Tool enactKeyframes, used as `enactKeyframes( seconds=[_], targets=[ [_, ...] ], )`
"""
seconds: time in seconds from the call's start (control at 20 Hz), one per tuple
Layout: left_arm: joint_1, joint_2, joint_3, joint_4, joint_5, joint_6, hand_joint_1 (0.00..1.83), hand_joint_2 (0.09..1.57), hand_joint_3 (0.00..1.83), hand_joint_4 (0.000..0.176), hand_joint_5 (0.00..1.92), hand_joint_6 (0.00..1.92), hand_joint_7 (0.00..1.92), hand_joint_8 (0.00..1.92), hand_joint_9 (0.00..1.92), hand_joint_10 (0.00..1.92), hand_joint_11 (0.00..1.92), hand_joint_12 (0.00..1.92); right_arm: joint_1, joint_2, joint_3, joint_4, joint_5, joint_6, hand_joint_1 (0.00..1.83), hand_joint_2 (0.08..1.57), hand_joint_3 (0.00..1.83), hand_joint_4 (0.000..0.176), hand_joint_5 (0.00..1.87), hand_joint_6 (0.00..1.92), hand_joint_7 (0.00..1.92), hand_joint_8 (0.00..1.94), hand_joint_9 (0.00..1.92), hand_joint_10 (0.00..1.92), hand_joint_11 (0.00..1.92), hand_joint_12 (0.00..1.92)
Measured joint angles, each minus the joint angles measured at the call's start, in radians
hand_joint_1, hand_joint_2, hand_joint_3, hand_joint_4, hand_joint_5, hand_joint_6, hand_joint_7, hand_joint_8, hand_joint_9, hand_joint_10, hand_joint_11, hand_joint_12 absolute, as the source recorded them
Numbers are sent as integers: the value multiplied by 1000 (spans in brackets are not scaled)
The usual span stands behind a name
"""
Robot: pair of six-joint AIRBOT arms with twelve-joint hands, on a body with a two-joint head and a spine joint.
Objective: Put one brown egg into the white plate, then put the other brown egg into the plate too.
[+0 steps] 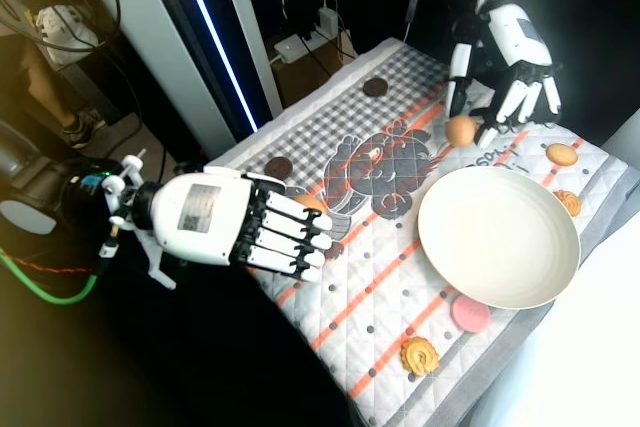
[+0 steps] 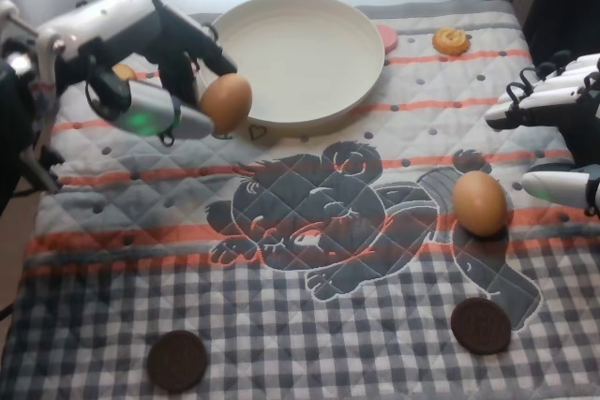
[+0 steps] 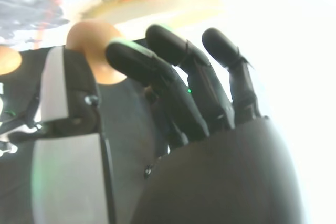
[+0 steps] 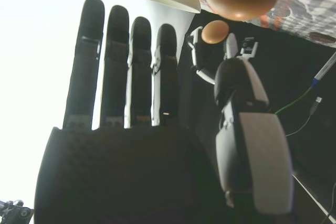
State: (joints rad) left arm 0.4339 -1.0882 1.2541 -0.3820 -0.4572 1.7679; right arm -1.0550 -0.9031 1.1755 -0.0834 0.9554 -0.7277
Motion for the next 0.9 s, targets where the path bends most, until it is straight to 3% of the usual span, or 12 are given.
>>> enactKeyframes(
  seconds=[0.1, 0.2, 0.25, 0.3, 0.4, 0.45, 0.5, 0.55, 0.6, 0.65, 0.75, 0.9],
  targets=[
    [-20, -13, 23, -1, 14, 1, 1055, 1064, 0, 164, 1088, 790, 1238, 458, 764, 1219, 165, 1718, 0, -1, 0, -11, 4, 0, 344, 1279, 0, 25, 590, 0, 605, 0, 626, 0, 534, 283],
    [-33, -35, 52, 0, 32, 2, 1056, 1058, 0, 174, 1101, 767, 1259, 432, 783, 1232, 172, 1739, 0, -1, 1, -11, 4, 0, 361, 1274, 0, 4, 602, 4, 617, 4, 650, 9, 560, 287],
    [-45, -53, 73, -1, 46, 2, 1077, 1049, 0, 134, 1126, 726, 1280, 387, 814, 1191, 198, 1709, 0, -2, 2, -11, 4, 1, 389, 1273, 0, 2, 601, 3, 622, 4, 660, 10, 565, 282],
    [-69, -87, 116, -2, 63, 3, 1281, 1038, 0, 0, 1229, 279, 1178, 887, 847, 1125, 193, 1690, 0, -6, 10, -13, 5, 0, 379, 1266, 0, 5, 601, 1, 628, 3, 671, 8, 584, 278],
    [-97, -135, 172, -17, 73, 3, 1176, 1009, 0, 0, 1274, 402, 1179, 749, 814, 1286, 193, 1771, 0, -15, 20, -10, 5, 0, 360, 1265, 0, 0, 604, 2, 631, 3, 671, 6, 584, 270],
    [-107, -162, 206, -29, 80, 1, 1124, 1018, 1, 59, 1221, 545, 1204, 563, 795, 1283, 188, 1746, 0, -20, 23, -13, 4, 0, 336, 1271, 2, 7, 598, 0, 627, 1, 672, 4, 585, 264],
    [-108, -172, 219, -41, 84, 0, 1252, 1042, 0, 0, 1202, 383, 1155, 879, 790, 1218, 185, 1687, 1, -24, 26, -19, 4, 0, 333, 1276, 4, 12, 594, 0, 621, 0, 671, 3, 587, 263],
    [-108, -176, 223, -48, 97, 0, 1107, 1031, 0, 115, 1176, 590, 1129, 574, 763, 1163, 190, 1645, 2, -26, 26, -20, 4, 0, 343, 1279, 4, 10, 597, 1, 620, 0, 669, 2, 582, 258],
    [-108, -190, 241, -48, 122, 2, 981, 972, 0, 70, 1026, 219, 1120, 418, 720, 1119, 187, 1582, 5, -28, 29, -25, 1, 0, 346, 1284, 5, 7, 597, 1, 620, 0, 670, 2, 582, 256],
    [-108, -200, 259, -53, 138, 1, 941, 921, 0, 67, 903, 58, 1076, 250, 652, 1016, 156, 1555, 14, -32, 36, -33, 3, 0, 346, 1284, 4, 18, 592, 0, 618, 0, 671, 2, 583, 256],
    [-108, -205, 271, -56, 151, 1, 839, 868, 0, 98, 574, 1, 847, 47, 493, 864, 60, 1513, 16, -34, 36, -36, 11, 0, 322, 1278, 1, 21, 596, 1, 621, 1, 675, 3, 589, 260],
    [-106, -196, 242, -64, 143, 2, 730, 854, 0, 166, 253, 0, 498, 0, 485, 135, 0, 1181, 16, -35, 36, -40, 6, 0, 309, 1275, 0, 19, 602, 3, 625, 2, 673, 1, 586, 259]
  ],
)
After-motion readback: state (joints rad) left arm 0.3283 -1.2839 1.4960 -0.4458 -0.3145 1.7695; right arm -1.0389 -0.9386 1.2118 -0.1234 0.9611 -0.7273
